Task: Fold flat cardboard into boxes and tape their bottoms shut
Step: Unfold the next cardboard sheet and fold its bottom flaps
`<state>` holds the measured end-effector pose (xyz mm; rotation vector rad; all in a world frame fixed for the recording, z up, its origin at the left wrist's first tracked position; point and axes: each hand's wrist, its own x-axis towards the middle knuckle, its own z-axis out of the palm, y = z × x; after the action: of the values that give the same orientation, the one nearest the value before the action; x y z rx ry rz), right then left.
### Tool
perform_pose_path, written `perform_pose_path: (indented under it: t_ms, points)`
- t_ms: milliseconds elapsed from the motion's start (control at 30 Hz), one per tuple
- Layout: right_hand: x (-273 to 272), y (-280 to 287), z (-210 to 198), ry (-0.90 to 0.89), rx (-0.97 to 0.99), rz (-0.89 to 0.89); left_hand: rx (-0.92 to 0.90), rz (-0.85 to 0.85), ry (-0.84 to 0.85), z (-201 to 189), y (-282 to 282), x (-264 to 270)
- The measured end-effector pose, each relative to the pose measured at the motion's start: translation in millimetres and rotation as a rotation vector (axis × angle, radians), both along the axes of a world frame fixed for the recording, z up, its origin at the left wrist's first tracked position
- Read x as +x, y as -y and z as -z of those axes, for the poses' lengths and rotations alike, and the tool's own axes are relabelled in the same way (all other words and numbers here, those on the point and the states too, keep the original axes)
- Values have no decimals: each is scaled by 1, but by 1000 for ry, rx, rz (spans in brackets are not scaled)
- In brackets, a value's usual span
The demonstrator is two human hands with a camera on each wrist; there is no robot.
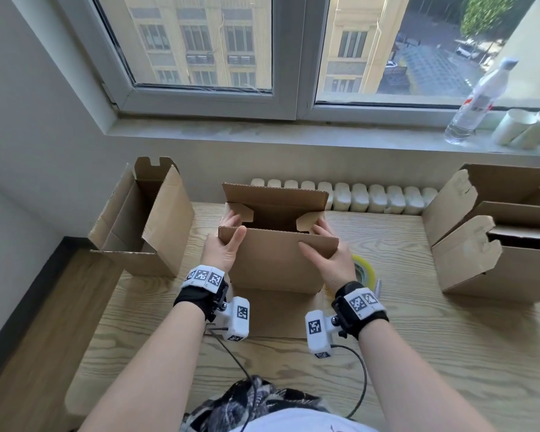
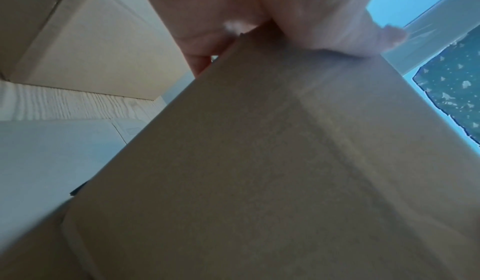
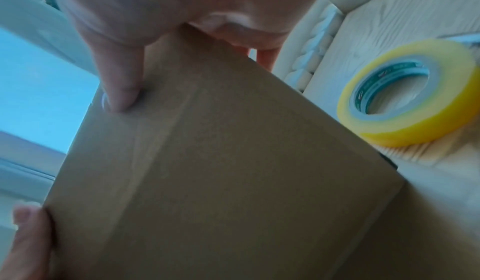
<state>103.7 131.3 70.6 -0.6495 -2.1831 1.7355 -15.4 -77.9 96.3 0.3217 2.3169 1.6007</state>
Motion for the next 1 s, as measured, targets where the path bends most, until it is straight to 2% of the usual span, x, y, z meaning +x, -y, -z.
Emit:
perform_pose_path:
  t_ms: [133, 267, 400, 467, 567, 667, 733, 833, 1000]
  points:
    - [-2, 0, 2, 57, 168, 41, 44, -43, 0, 12, 1, -4]
    - [0, 2, 1, 56, 269, 121, -106, -81, -120, 19, 3, -5]
    - [3, 6, 2, 106, 214, 161, -306, -19, -284, 28, 3, -7]
    - [3, 8, 3, 119, 247, 163, -384, 38, -377, 33, 1, -8]
    - [0, 9, 2, 131, 255, 180, -476, 73, -400, 40, -2, -12]
    - [-4, 10, -1, 137, 278, 178, -483, 70, -395, 42, -3, -15]
    - [-8, 10, -5, 115, 370, 165, -470, 68, -386, 42, -4, -16]
    - [-21, 8, -15, 110, 622, 147, -448, 63, -324, 44, -2, -18]
    - [-37, 8, -22, 210, 913, -7, -386, 85, -255, 38, 3, -15]
